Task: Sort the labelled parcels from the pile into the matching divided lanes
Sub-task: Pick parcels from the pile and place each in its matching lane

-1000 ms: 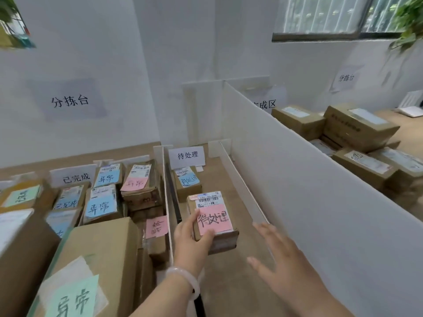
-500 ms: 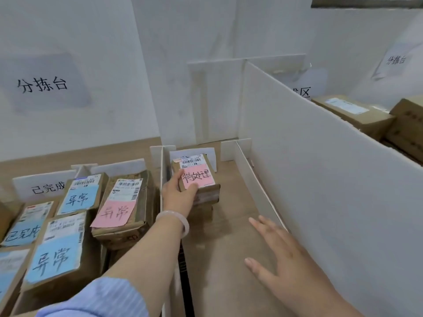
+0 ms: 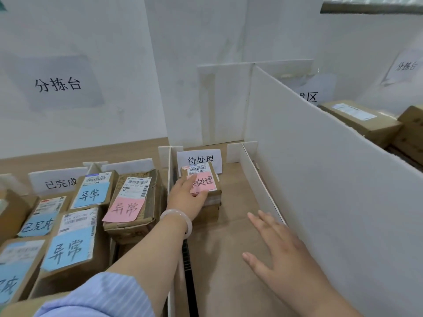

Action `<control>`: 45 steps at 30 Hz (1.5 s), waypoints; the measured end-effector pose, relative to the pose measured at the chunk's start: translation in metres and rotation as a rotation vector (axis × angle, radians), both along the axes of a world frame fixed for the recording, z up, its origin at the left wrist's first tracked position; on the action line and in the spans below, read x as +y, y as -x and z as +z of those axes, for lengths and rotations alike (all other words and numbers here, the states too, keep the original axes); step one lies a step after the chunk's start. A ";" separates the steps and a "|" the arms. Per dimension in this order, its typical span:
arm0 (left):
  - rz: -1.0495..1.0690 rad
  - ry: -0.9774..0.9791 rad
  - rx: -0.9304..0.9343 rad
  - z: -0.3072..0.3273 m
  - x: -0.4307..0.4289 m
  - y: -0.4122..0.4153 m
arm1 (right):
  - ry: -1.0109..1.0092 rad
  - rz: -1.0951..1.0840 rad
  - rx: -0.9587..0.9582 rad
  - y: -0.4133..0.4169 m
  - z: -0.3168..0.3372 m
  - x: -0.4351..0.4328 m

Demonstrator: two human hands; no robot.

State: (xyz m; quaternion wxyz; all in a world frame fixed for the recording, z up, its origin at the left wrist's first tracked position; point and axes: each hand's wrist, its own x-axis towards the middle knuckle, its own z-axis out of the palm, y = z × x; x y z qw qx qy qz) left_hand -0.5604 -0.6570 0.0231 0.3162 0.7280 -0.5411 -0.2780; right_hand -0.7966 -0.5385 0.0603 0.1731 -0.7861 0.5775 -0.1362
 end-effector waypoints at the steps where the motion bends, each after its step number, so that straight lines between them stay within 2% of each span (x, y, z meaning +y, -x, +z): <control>1: -0.027 0.029 -0.050 0.011 0.012 0.004 | 0.032 0.001 0.007 0.000 0.005 0.005; 6: -0.105 0.124 -0.288 0.071 0.089 0.021 | 0.126 0.041 0.080 -0.009 0.039 0.038; 11: -0.112 0.194 -0.501 0.136 0.199 0.015 | 0.175 0.138 0.006 -0.030 0.073 0.096; 17: 0.012 0.251 -0.662 0.171 0.343 -0.046 | 0.208 0.404 -0.183 -0.087 0.112 0.176; 20: 0.106 0.260 -0.741 0.179 0.412 -0.085 | 0.204 0.495 -0.157 -0.125 0.126 0.215; 29: 0.382 0.181 -0.852 0.180 0.601 -0.205 | 0.242 0.704 -0.109 -0.264 0.142 0.343; 38: 0.610 0.086 -0.868 0.159 0.790 -0.376 | 0.268 0.920 -0.088 -0.464 0.133 0.498; 45: 0.707 0.054 -0.849 0.146 0.884 -0.477 | 0.255 1.018 -0.067 -0.590 0.125 0.586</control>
